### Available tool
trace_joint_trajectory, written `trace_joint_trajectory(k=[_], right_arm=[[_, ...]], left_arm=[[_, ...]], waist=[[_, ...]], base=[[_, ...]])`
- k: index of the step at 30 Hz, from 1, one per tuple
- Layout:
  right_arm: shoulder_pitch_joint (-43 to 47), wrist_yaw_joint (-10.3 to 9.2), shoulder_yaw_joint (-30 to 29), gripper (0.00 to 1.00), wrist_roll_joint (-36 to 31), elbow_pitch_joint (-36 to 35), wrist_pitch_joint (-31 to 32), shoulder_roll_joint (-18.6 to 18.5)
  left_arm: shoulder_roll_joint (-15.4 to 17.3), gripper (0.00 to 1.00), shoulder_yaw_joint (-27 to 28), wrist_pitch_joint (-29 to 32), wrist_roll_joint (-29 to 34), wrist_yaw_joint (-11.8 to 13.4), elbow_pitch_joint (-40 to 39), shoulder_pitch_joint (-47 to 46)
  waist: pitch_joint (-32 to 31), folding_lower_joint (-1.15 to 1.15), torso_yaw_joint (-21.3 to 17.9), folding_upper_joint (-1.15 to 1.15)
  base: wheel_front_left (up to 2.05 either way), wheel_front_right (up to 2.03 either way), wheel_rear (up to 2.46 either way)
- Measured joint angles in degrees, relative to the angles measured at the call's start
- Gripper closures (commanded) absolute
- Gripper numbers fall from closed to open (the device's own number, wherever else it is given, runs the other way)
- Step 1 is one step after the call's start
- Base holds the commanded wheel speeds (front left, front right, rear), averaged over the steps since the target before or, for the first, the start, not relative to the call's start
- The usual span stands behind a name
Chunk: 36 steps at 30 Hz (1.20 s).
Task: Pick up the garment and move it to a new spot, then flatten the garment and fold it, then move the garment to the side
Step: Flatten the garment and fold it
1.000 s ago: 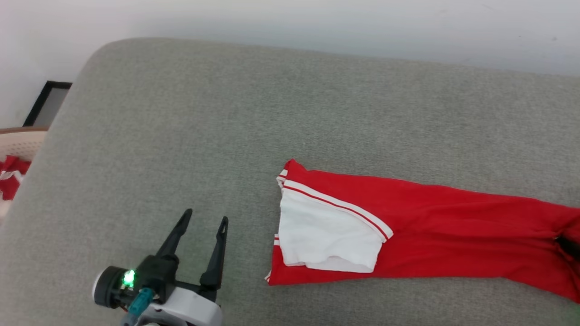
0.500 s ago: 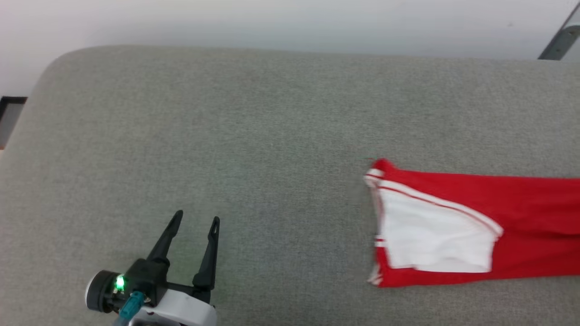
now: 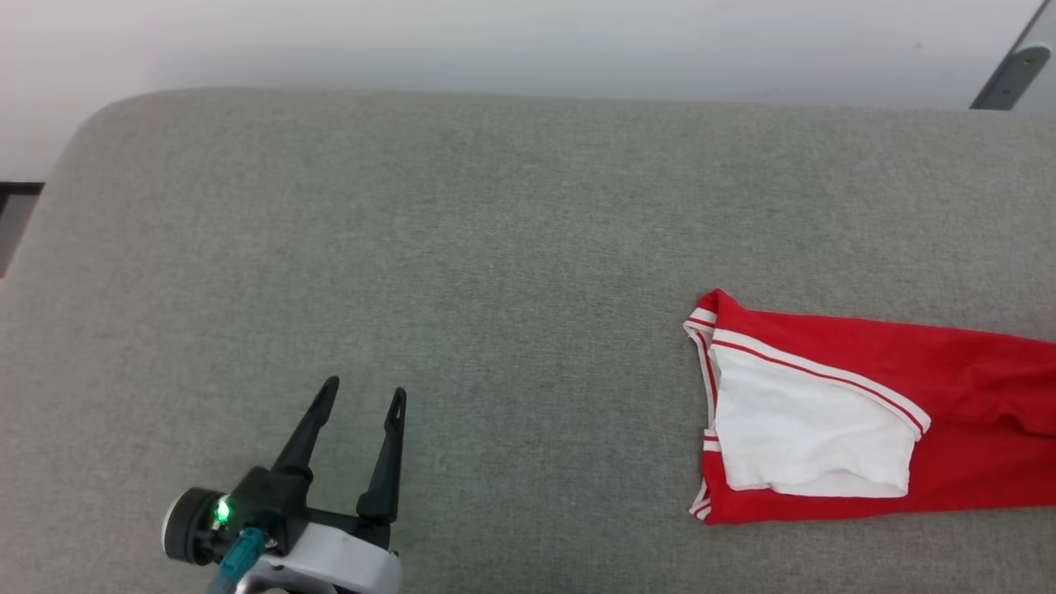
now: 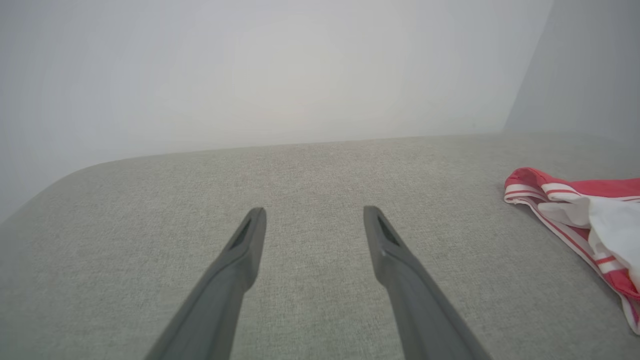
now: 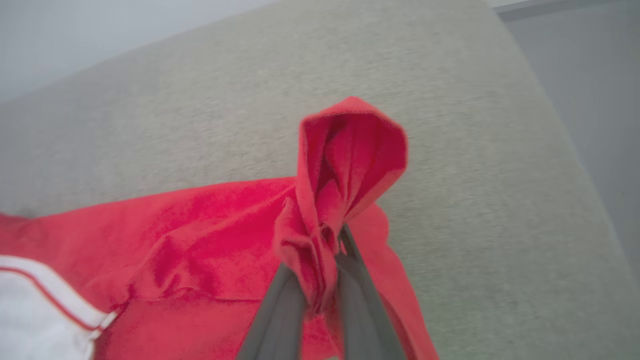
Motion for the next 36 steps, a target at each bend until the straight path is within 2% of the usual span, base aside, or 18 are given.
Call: trace_joint_trajectory(k=[9, 18, 26, 36], right_arm=[[2.4, 0.0, 6.7, 1.0, -1.8, -18.1, 4.2, 3.4], [2.4, 0.0, 14.2, 1.0, -4.4, -30.3, 10.4, 9.2], [-1.1, 0.0, 20.8, 1.0, -6.8, -31.1, 12.8, 14.1], [-2.6, 0.0, 25.5, 1.0, -10.0, -24.3, 10.6, 14.7]], left_arm=[[0.5, 0.0, -1.6, 0.0, -0.2, 0.0, -1.0, 0.2], [-0.8, 0.0, -1.6, 0.0, -1.3, 0.0, -1.3, -0.2], [-1.0, 0.0, -3.2, 0.0, -0.6, -0.1, -3.2, -0.5], [-1.1, 0.0, -5.2, 0.0, -2.9, -0.1, -2.4, -1.9]], waist=[[-1.0, 0.0, 1.7, 0.0], [-1.4, 0.0, 4.5, 0.0], [-1.1, 0.0, 6.2, 0.0], [-0.6, 0.0, 7.2, 0.0]], base=[[0.0, 0.0, 0.0], [0.0, 0.0, 0.0], [0.0, 0.0, 0.0], [0.0, 0.0, 0.0]])
